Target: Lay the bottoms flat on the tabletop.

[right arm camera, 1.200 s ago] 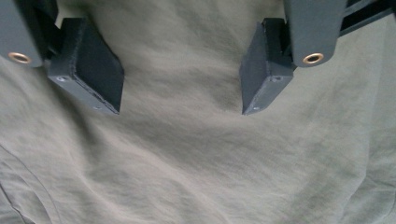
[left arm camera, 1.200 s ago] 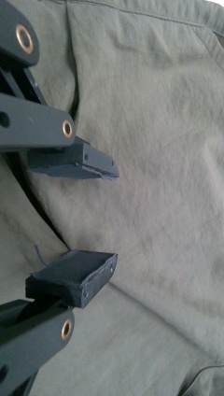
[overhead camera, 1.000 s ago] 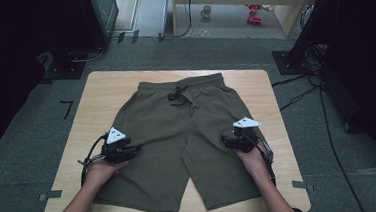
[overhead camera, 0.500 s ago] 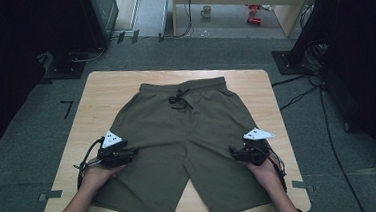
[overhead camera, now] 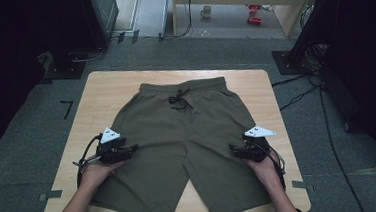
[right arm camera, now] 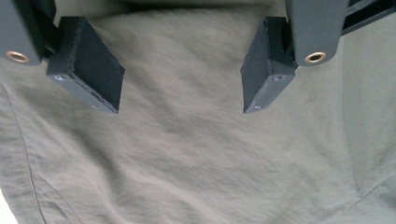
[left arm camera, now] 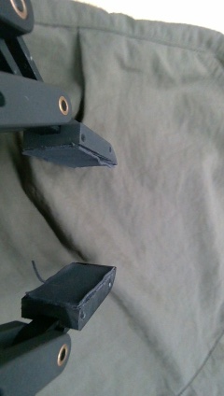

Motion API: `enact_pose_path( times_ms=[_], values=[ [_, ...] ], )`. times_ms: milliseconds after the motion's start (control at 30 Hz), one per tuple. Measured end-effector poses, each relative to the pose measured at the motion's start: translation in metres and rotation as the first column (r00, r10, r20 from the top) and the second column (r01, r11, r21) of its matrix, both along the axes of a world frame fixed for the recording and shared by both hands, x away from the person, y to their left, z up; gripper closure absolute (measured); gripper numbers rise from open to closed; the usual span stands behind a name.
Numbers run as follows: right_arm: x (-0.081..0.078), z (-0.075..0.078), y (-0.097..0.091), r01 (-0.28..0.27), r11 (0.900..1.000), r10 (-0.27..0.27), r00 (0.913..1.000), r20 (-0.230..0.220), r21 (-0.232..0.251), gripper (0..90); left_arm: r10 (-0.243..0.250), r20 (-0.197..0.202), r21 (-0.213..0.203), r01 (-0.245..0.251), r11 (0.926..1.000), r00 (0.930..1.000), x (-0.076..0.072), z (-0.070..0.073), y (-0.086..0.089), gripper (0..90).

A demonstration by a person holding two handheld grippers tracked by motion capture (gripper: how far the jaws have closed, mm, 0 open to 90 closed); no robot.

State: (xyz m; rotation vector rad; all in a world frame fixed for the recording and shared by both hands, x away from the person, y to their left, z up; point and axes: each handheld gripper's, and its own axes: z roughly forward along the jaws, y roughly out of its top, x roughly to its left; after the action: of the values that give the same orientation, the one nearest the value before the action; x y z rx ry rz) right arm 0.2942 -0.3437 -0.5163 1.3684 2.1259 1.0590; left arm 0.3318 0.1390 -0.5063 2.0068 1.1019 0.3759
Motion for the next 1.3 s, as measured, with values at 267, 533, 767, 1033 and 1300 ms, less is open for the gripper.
enact_pose_path(
  times_ms=[267,533,767,1033,1300],
  values=[
    [0.012,0.009,-0.004,-0.025,0.9997,0.025,0.9996,-0.012,0.004,29.2,0.01,-0.022,-0.009,-0.01,0.9999,0.9997,0.008,0.006,0.005,40.9],
    [0.023,0.016,-0.009,-0.041,0.9992,0.041,0.9991,-0.015,-0.006,29.2,0.024,0.016,0.005,-0.024,0.9997,0.9996,0.019,0.011,0.014,41.4],
    [0.033,0.022,-0.023,-0.022,0.9997,0.022,0.9997,-0.004,-0.004,31.6,0.033,0.032,0.013,-0.033,0.9994,0.9989,0.032,0.019,0.025,41.1],
    [0.045,0.023,-0.046,0.01,0.9997,-0.01,0.9999,0.007,-0.023,36.0,0.086,0.021,0.024,-0.087,0.9959,0.996,0.052,0.018,0.05,41.6],
    [0.05,0.023,-0.07,0.06,0.9976,-0.059,0.9977,0.032,-0.033,40.2,0.128,0.033,0.041,-0.129,0.9907,0.9912,0.063,0.016,0.07,42.0]
  ],
)
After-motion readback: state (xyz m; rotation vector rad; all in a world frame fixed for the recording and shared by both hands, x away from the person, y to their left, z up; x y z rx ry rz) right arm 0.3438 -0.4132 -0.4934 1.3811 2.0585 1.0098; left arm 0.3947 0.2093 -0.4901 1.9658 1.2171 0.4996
